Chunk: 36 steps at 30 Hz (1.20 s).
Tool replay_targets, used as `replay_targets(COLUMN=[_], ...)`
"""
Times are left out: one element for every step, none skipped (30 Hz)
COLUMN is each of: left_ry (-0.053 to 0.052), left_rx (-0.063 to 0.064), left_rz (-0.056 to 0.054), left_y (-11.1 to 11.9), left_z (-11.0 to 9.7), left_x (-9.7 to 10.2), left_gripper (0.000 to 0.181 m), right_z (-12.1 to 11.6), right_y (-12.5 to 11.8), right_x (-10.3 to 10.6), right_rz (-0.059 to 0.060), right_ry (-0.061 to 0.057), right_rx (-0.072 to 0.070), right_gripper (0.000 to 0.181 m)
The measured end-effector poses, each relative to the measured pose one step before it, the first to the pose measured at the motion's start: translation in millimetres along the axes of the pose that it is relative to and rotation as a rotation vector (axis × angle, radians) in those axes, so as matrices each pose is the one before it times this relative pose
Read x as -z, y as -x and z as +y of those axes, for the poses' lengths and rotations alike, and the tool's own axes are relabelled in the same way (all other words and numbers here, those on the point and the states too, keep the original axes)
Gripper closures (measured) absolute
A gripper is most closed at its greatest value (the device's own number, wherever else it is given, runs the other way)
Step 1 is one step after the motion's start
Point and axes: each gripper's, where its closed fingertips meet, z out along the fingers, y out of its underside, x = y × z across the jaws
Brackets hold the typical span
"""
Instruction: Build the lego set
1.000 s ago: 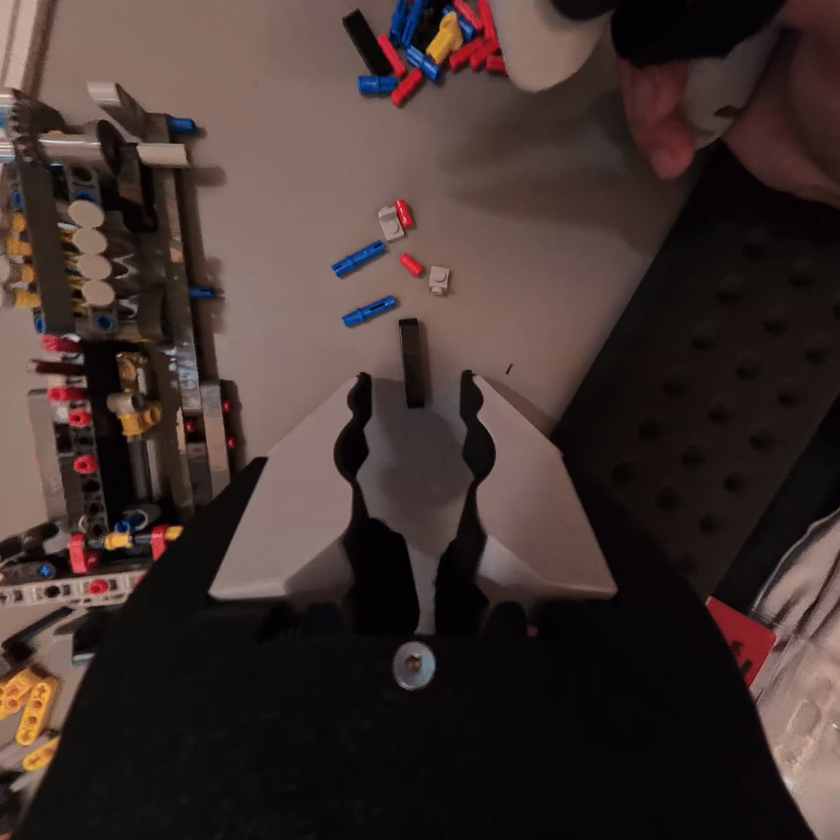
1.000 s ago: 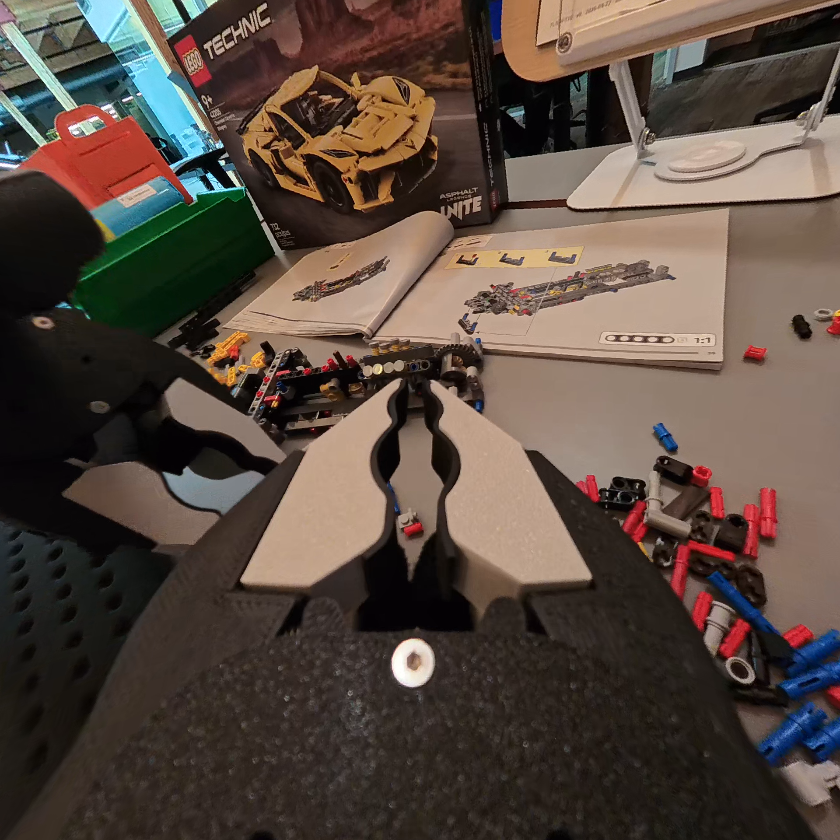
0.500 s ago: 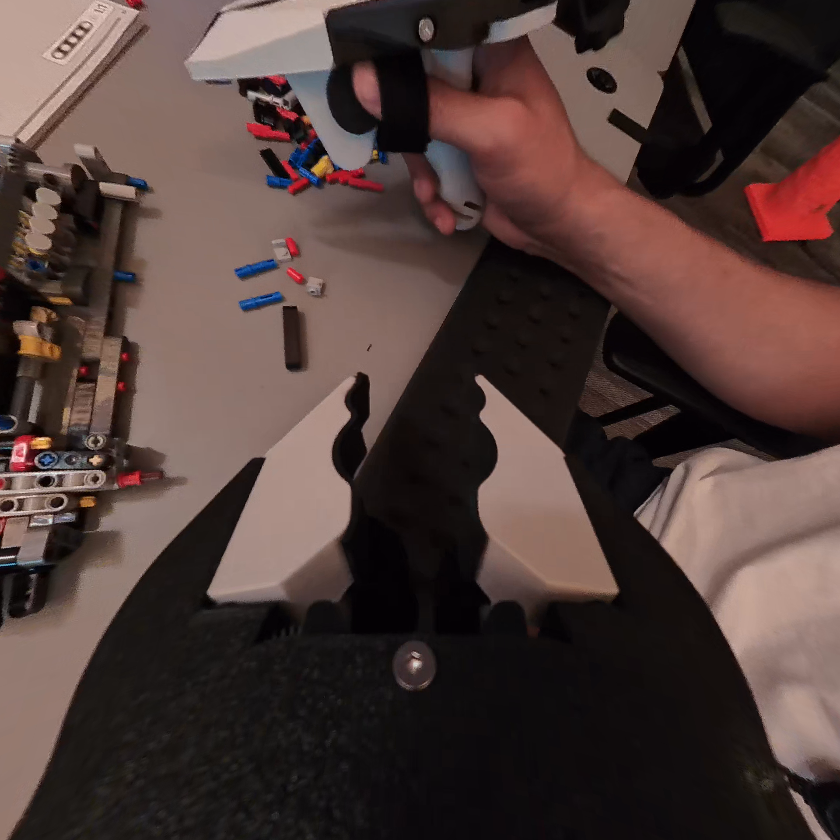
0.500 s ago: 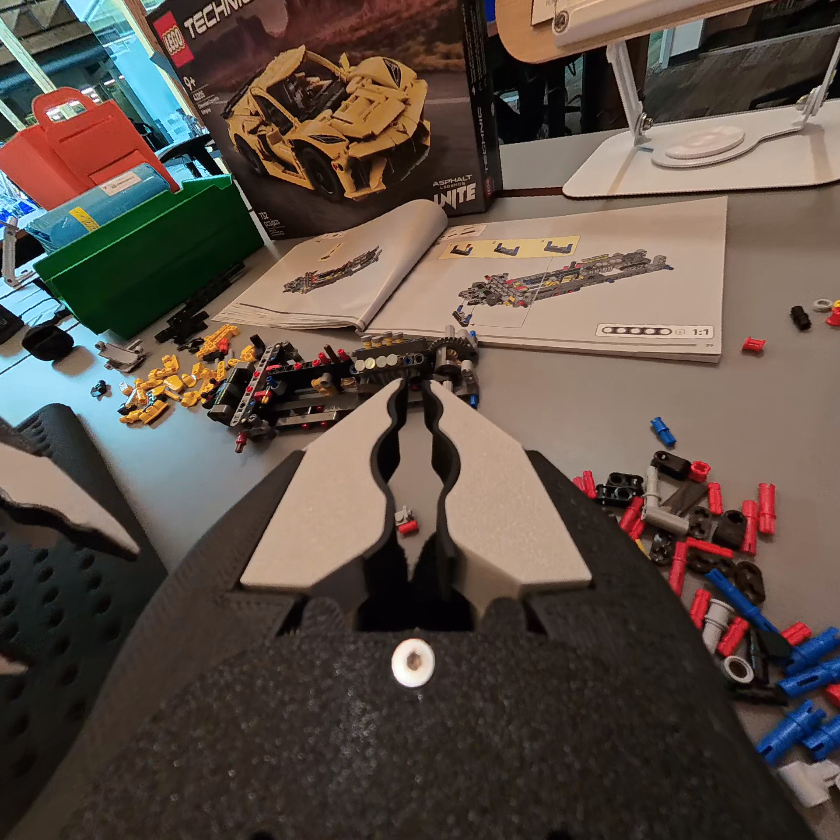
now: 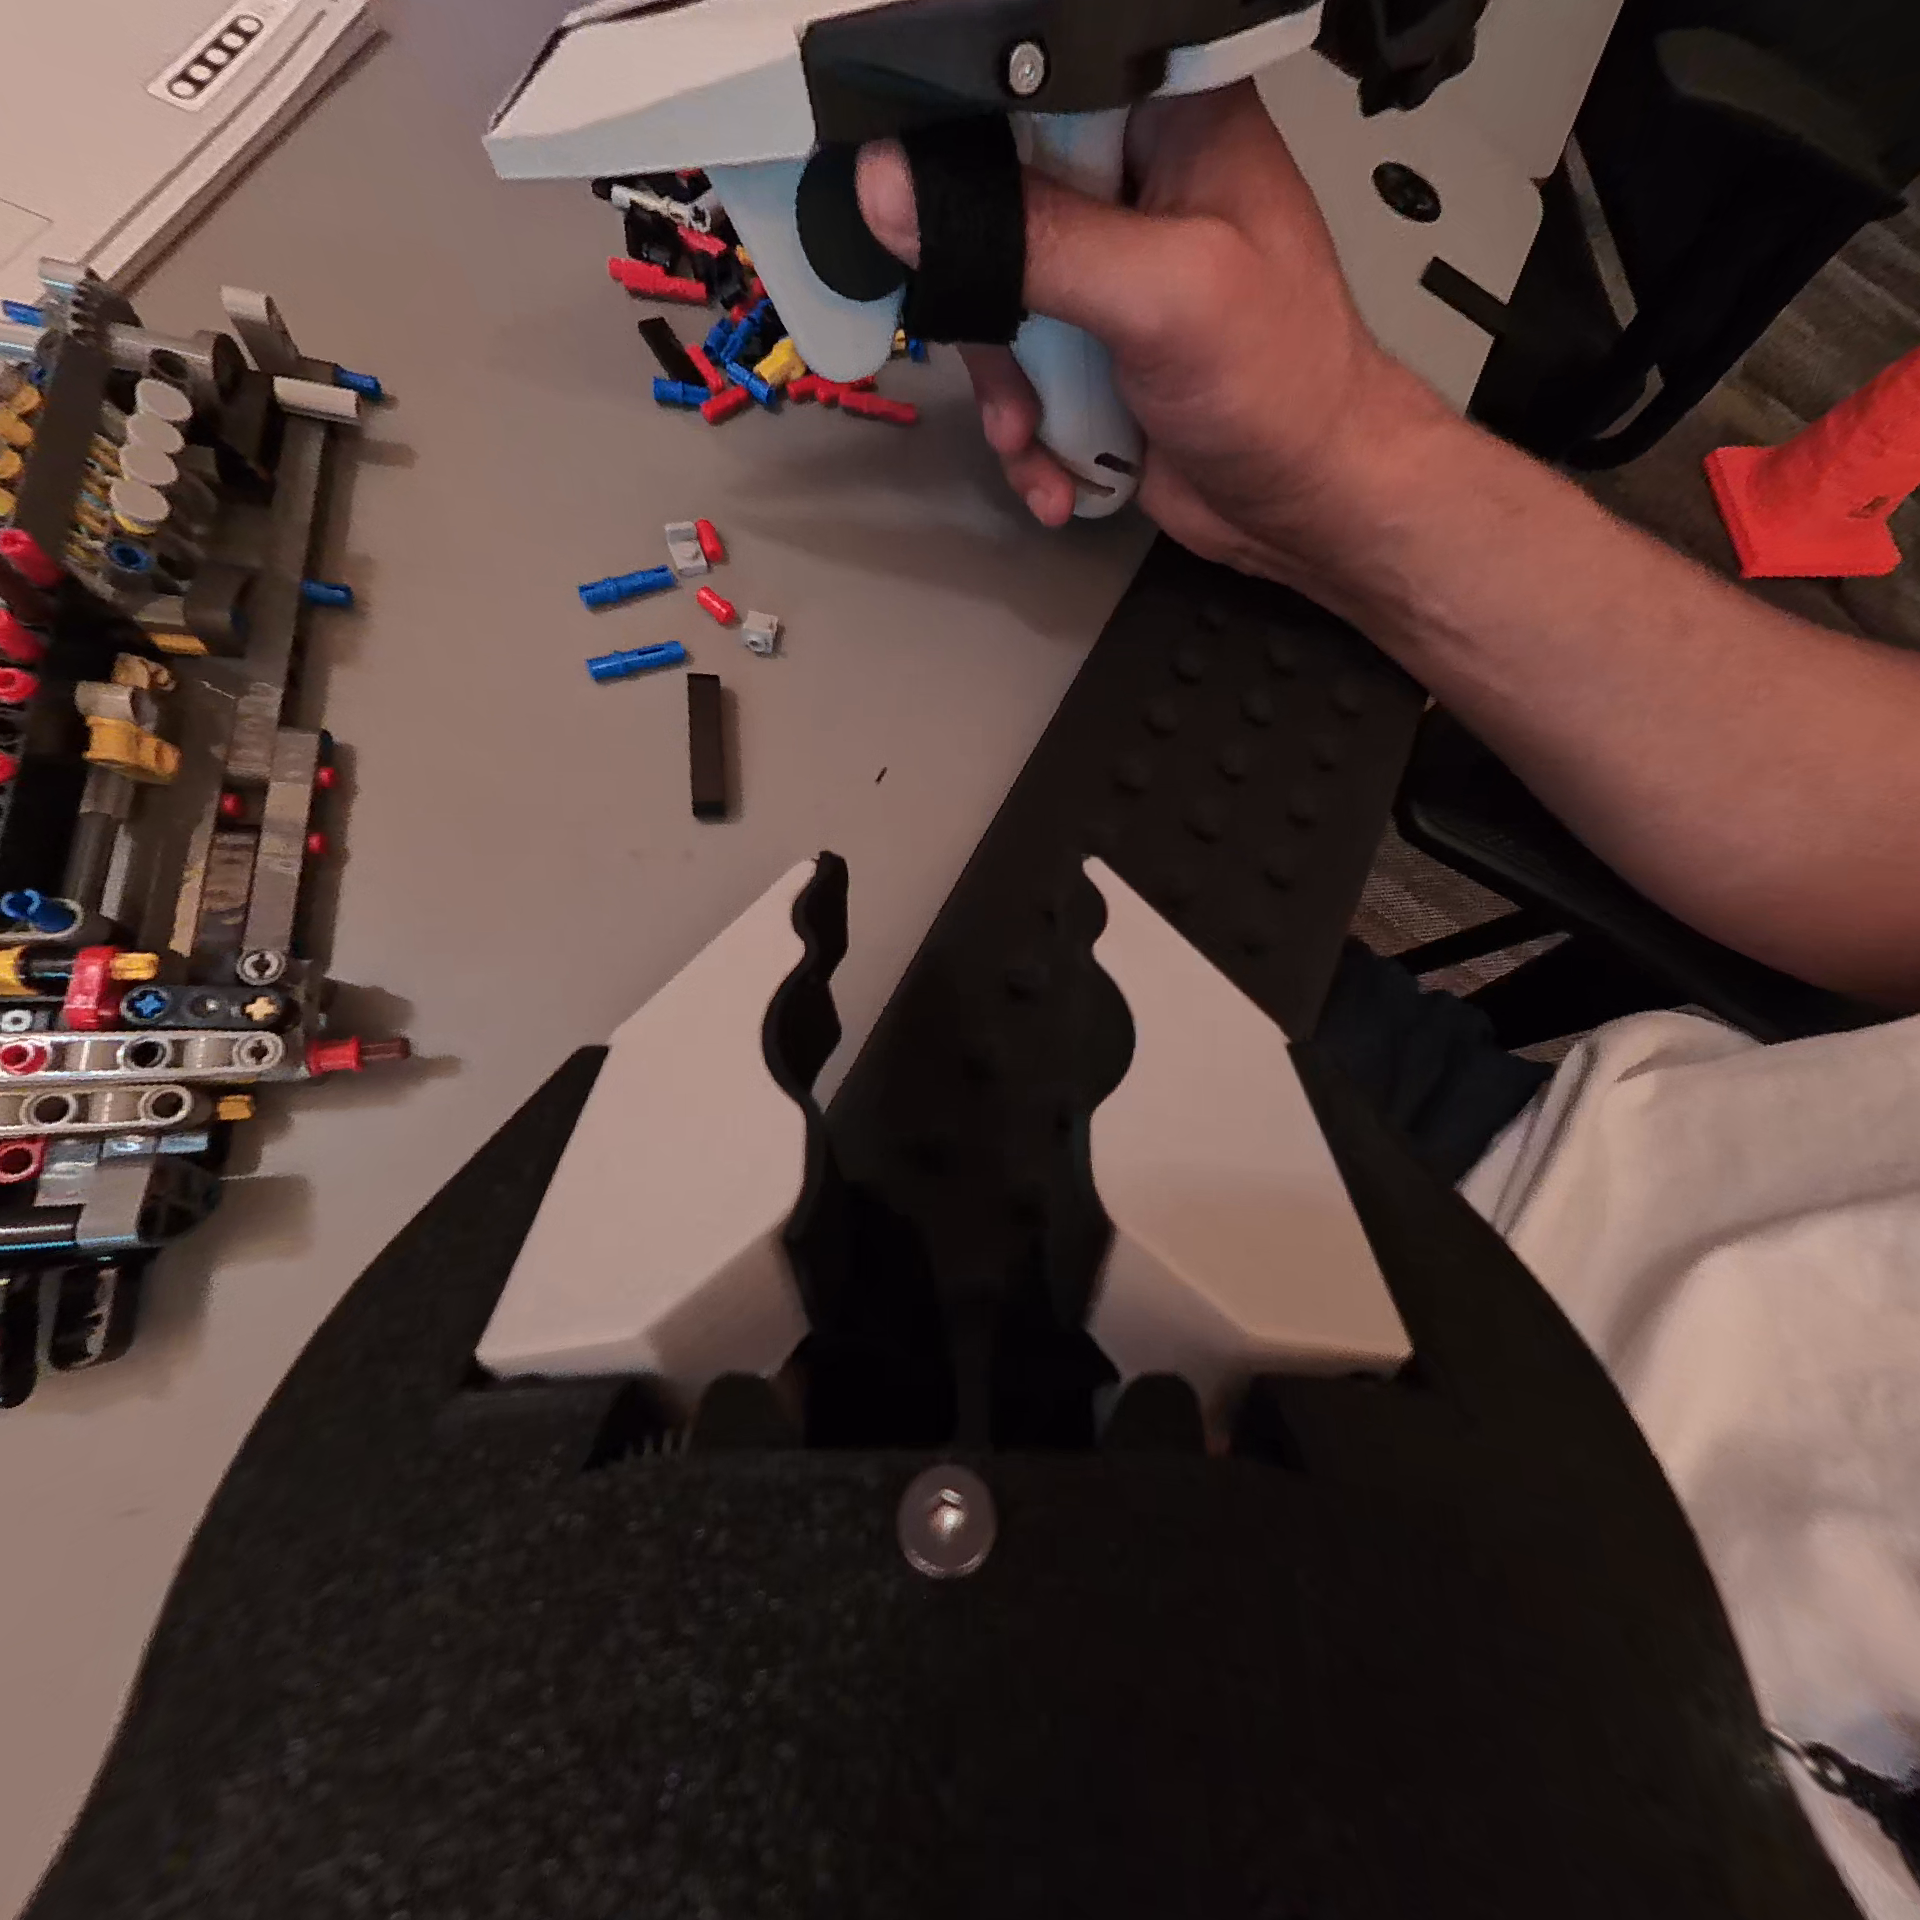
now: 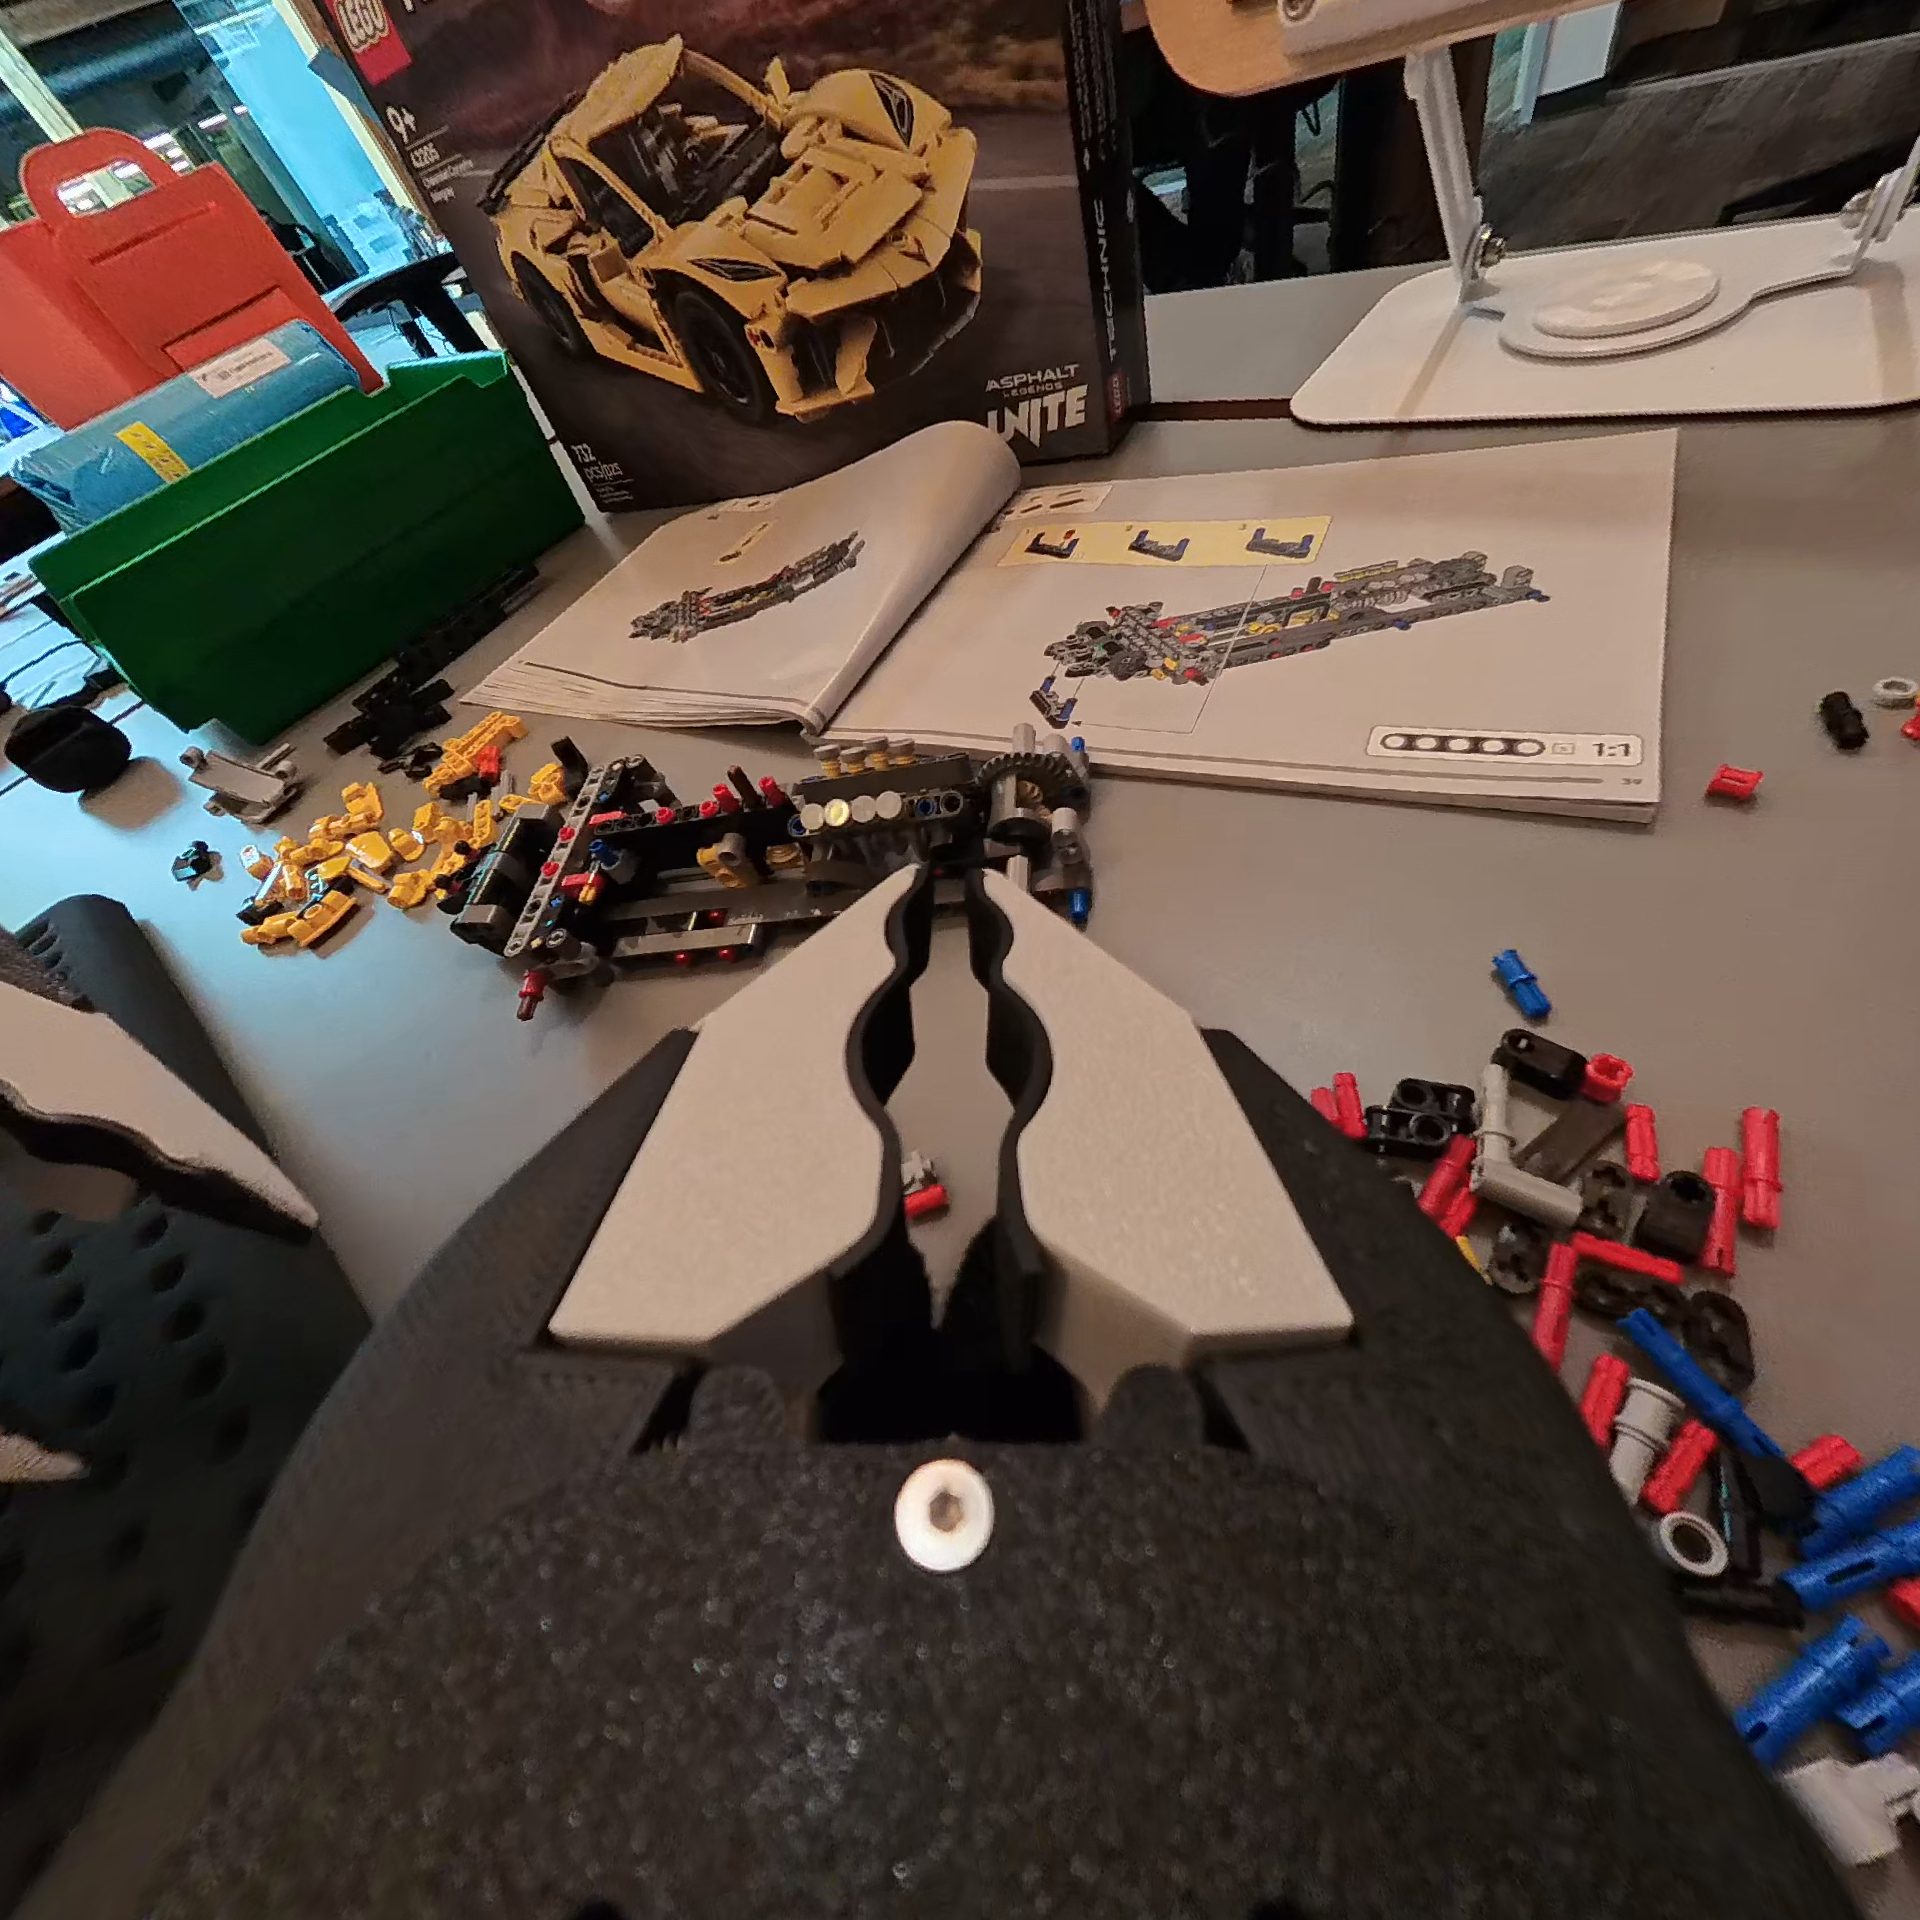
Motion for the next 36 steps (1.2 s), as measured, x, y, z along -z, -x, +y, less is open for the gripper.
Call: replay_targets(left_ry=[0.0037, -0.0005, -0.002, -0.0011, -0.0005, 0.0016, 0.004, 0.0048, 0.0029, 0.0012, 0.0017, 0.0012, 0.0014, 0.0029, 0.0024, 0.0006, -0.0003, -0.0009, 0.0003, 0.0023, 0.0008, -0.0019, -0.0024, -0.0035, -0.0036, -0.0018, 0.0008, 0.0012, 0.0013, 0.0005, -0.002, -0.0023, 0.0021, 0.006, 0.0051, 0.0036], left_rx=[-0.0036, -0.0009, 0.0009, -0.0007, -0.0039, -0.0059, -0.0057, -0.0047, -0.0034, -0.0021, -0.0011, -0.0007, -0.0011, -0.0014, -0.001, -0.0002, 0.0012, 0.002, 0.0011, -0.0003, 0.0002, 0.0026, 0.0048, 0.0041, 0.0011, -0.0011, -0.0015, -0.0014, 0.0001, 0.0026, 0.004, 0.0038, 0.0021, 0.0002, -0.0011, -0.0007], left_rz=[-0.0096, -0.0073, 0.0023, 0.0086, 0.0055, -0.0005, -0.0023, -0.0003, 0.0008, 0.0009, 0.0014, 0.0013, 0.0004, -0.0015, -0.0032, -0.0021, 0.0009, 0.0023, 0.0026, 0.0004, -0.0032, -0.0024, 0.0013, 0.0027, 0.0014, -0.0001, 0.0001, 0.0, -0.0002, 0.0017, 0.0045, 0.0056, 0.0045, 0.0015, -0.0006, 0.0007], left_y=[1.71, 1.28, -0.56, -1.71, -1.27, -0.48, 0.08, -0.23, -0.21, -0.21, 0.0, 0.12, 0.39, 0.6, 0.98, 0.73, 0.27, -0.06, -0.06, 0.14, 0.87, 0.62, 0.0, -0.29, -0.21, 0.1, 0.27, 0.57, 1.04, 0.93, 0.66, 0.47, 0.74, 1.12, 1.37, 1.12], left_z=[0.55, -0.34, -0.7, -0.5, -0.28, 0.02, 0.44, 0.69, 0.35, 0.17, 0.18, -0.09, 0.01, 0.29, 0.15, 0.11, -0.03, -0.03, 0.06, 0.26, -0.01, -0.39, -0.48, -0.51, -0.46, -0.06, 0.4, 0.32, 0.15, -0.11, -0.67, -0.56, 0.28, 1.12, 1.18, 1.59], left_x=[-0.6, -0.28, -0.23, -0.06, 0.05, -0.18, -0.26, -0.34, -0.3, -0.15, -0.21, -0.29, -0.3, -0.3, -0.2, -0.25, -0.15, -0.29, -0.44, -0.31, -0.24, 0.04, 0.17, 0.49, 0.45, 0.41, 0.14, -0.03, -0.36, -0.46, -0.63, -0.8, -1.01, -1.09, -0.82, -0.55], left_gripper=[0.143, 0.143, 0.143, 0.143, 0.143, 0.143, 0.143, 0.143, 0.143, 0.143, 0.143, 0.143, 0.143, 0.143, 0.143, 0.143, 0.143, 0.143, 0.142, 0.142, 0.143, 0.143, 0.143, 0.143, 0.143, 0.143, 0.143, 0.143, 0.143, 0.143, 0.143, 0.143, 0.143, 0.143, 0.143, 0.143], right_z=[-0.36, -0.38, 0.3, 0.49, 0.22, -0.44, -0.47, -0.45, -0.17, -0.2, 0.05, 0.34, 0.55, 0.56, 0.35, 0.34, 0.26, 0.23, 0.21, 0.28, 0.03, 0.0, 0.02, -0.07, -0.07, 0.15, 0.18, 0.27, 0.26, -0.12, -0.21, -0.1, -0.39, -0.83, -0.91, -0.99], right_y=[0.19, 0.04, -0.13, -0.09, -0.29, -0.32, -0.08, -0.06, -0.13, -0.03, -0.1, -0.02, 0.09, 0.31, 0.45, 0.57, 0.51, 0.48, 0.38, 0.09, 0.05, 0.08, 0.12, 0.23, 0.31, 0.14, -0.17, -0.21, -0.3, -0.32, -0.28, -0.17, 0.07, -0.2, -0.27, -0.59], right_x=[0.19, 0.07, -0.23, -0.28, 0.05, 0.38, 0.66, 0.55, 0.48, 0.29, -0.13, -0.45, -0.66, -0.67, -0.57, -0.31, -0.06, 0.07, 0.16, 0.38, 0.29, 0.08, -0.1, -0.31, -0.4, -0.48, -0.31, -0.12, 0.12, 0.26, 0.16, 0.04, 0.06, 0.21, 0.84, 1.51], right_rz=[0.0012, 0.0008, 0.0002, 0.0, 0.0014, 0.0031, 0.0025, 0.0014, 0.0013, 0.0011, 0.0006, -0.0006, -0.0015, -0.0028, -0.0025, -0.0017, -0.0004, 0.0004, 0.0007, 0.0018, 0.0015, 0.0, -0.0021, -0.0031, -0.0036, -0.0015, 0.0008, 0.0017, 0.0026, 0.0023, 0.0009, -0.0017, -0.0031, -0.0009, 0.0016, 0.0046], right_ry=[-0.0025, -0.0025, 0.0017, 0.0036, 0.0011, -0.0026, -0.0041, -0.0029, -0.0018, -0.0018, -0.0001, 0.0025, 0.004, 0.0039, 0.0031, 0.0025, 0.0016, 0.0008, 0.0006, 0.0002, -0.0012, -0.0011, 0.0003, 0.0009, 0.001, 0.0017, 0.0024, 0.0015, 0.0008, -0.0009, -0.0018, -0.0005, -0.0012, -0.003, -0.0043, -0.007], right_rx=[0.004, 0.0026, -0.0004, -0.0018, -0.0004, 0.0017, 0.0018, 0.0, -0.001, -0.0004, -0.0001, 0.0001, 0.0001, 0.0009, 0.0017, 0.0027, 0.0036, 0.0037, 0.0029, 0.0016, 0.0001, -0.0017, -0.0019, -0.0009, 0.0005, 0.0011, 0.0011, 0.0008, 0.0001, 0.0001, -0.0009, -0.0029, -0.0028, -0.0011, -0.0008, -0.0017], right_gripper=[0.176, 0.176, 0.176, 0.176, 0.176, 0.176, 0.176, 0.176, 0.176, 0.176, 0.176, 0.176, 0.176, 0.176, 0.176, 0.176, 0.176, 0.176, 0.176, 0.176, 0.176, 0.176, 0.176, 0.176, 0.176, 0.176, 0.176, 0.176, 0.176, 0.176, 0.176, 0.176, 0.176, 0.176, 0.176, 0.176])
